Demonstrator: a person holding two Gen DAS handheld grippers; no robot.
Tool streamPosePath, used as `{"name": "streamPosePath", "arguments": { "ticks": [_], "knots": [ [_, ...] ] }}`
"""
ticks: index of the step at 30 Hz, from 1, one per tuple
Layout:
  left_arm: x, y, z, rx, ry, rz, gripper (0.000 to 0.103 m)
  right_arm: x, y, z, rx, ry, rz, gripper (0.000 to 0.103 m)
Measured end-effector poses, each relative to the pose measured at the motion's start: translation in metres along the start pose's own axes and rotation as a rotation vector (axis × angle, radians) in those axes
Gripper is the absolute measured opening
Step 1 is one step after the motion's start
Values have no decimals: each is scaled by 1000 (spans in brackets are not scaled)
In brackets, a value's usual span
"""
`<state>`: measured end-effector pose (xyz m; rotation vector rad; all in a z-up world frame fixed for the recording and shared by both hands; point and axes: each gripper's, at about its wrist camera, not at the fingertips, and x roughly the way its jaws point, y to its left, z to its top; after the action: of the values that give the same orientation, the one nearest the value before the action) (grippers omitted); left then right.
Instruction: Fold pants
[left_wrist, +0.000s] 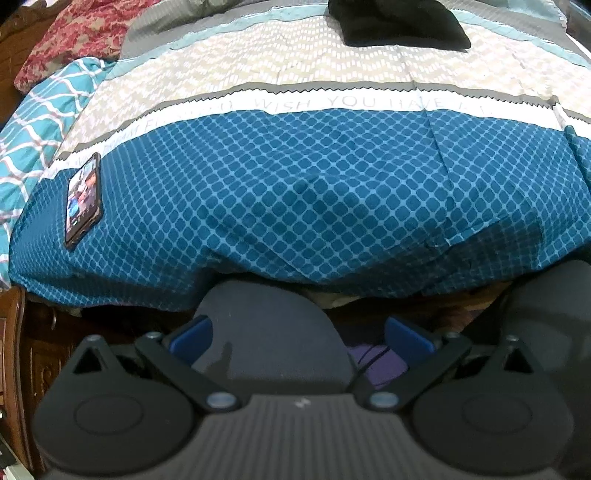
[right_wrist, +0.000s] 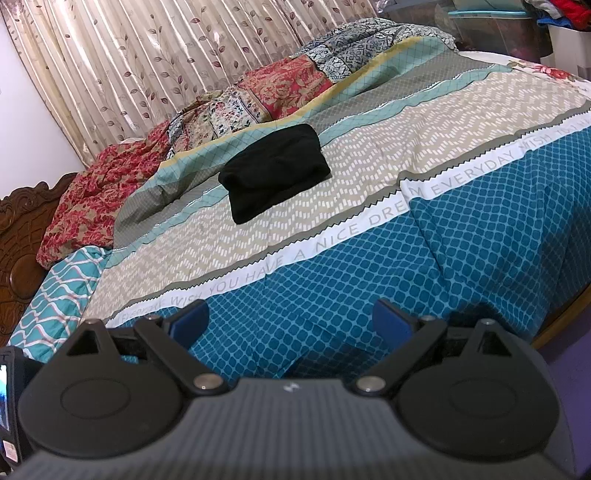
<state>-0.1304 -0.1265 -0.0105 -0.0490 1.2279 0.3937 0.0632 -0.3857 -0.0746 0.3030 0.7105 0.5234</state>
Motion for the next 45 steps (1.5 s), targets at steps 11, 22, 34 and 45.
{"name": "streamPosePath", "arguments": {
  "ticks": [11, 22, 34, 45],
  "knots": [
    [0, 0, 0, 10, 4, -3, 103, 0, 0, 1, 1, 0, 0, 97],
    [2, 1, 0, 13, 12, -2, 103, 0, 0, 0, 0, 1, -1, 97],
    [1, 0, 0, 18, 7, 1, 103, 1, -1, -1, -2, 0, 1, 97],
    [-3, -1, 1, 25, -19, 5, 103, 1, -5, 1, -7, -1, 2, 97]
  ]
}}
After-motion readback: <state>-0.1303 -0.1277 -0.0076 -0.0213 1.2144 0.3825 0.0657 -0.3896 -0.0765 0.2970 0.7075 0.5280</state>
